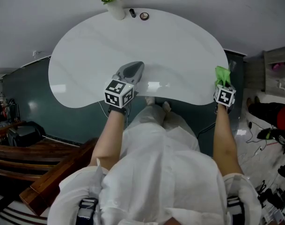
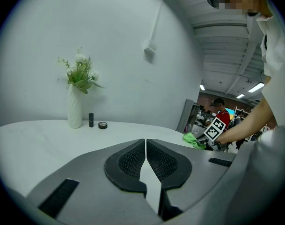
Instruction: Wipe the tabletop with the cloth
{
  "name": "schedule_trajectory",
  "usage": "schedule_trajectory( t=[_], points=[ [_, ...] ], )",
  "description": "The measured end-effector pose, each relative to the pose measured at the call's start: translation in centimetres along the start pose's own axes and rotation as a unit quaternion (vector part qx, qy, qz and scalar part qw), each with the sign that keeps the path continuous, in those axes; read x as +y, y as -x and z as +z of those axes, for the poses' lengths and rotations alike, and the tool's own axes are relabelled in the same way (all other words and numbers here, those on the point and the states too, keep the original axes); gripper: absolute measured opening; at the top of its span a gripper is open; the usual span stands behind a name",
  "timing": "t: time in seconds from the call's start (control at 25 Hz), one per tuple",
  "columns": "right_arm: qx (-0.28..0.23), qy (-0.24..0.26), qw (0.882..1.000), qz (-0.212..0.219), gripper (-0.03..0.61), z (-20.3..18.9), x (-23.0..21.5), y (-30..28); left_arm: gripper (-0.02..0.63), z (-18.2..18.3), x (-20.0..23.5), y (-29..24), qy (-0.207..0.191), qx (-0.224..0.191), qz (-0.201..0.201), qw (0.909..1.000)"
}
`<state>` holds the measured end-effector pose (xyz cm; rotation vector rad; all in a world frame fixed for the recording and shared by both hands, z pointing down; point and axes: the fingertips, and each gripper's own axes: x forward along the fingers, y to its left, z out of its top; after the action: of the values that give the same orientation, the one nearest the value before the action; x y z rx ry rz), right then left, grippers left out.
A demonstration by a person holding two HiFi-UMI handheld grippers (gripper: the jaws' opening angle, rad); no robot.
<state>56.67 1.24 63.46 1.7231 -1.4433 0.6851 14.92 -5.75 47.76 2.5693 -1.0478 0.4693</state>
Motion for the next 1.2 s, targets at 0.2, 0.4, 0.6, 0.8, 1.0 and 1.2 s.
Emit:
schedule_trajectory(
  t=[0.2, 0.4, 0.6, 0.8, 1.0, 1.2],
  points=[
    [0.058, -0.036, 0.997, -0.02, 0.069, -0.3, 0.2, -0.6, 0.021, 0.4, 2.0, 0.6, 0.006, -0.002, 0.008, 0.9999],
    [0.019, -0.034, 0.999, 0.006, 0.069, 3.9, 4.3, -1.4, 0.021, 0.4, 4.4, 1.6, 0.015, -0.001, 0.019, 0.9997],
    [0.004, -0.015, 1.0, 0.02, 0.069, 6.8, 9.2, -1.9, 0.021, 0.3, 6.6, 1.9, 0.026, -0.004, 0.026, 0.9993],
    [-0.014, 0.002, 0.999, 0.049, 0.069, 10.4, 15.4, -1.8, 0.021, 0.3, 9.0, 2.5, 0.037, -0.007, 0.035, 0.9987],
    [-0.029, 0.043, 0.994, 0.097, 0.069, 13.4, 22.4, -1.7, 0.021, 0.3, 11.1, 2.6, 0.046, -0.009, 0.041, 0.9981],
    [-0.031, 0.084, 0.986, 0.14, 0.069, 15.9, 29.0, -1.0, 0.021, 0.4, 13.1, 2.4, 0.05, -0.008, 0.041, 0.9979]
  ],
)
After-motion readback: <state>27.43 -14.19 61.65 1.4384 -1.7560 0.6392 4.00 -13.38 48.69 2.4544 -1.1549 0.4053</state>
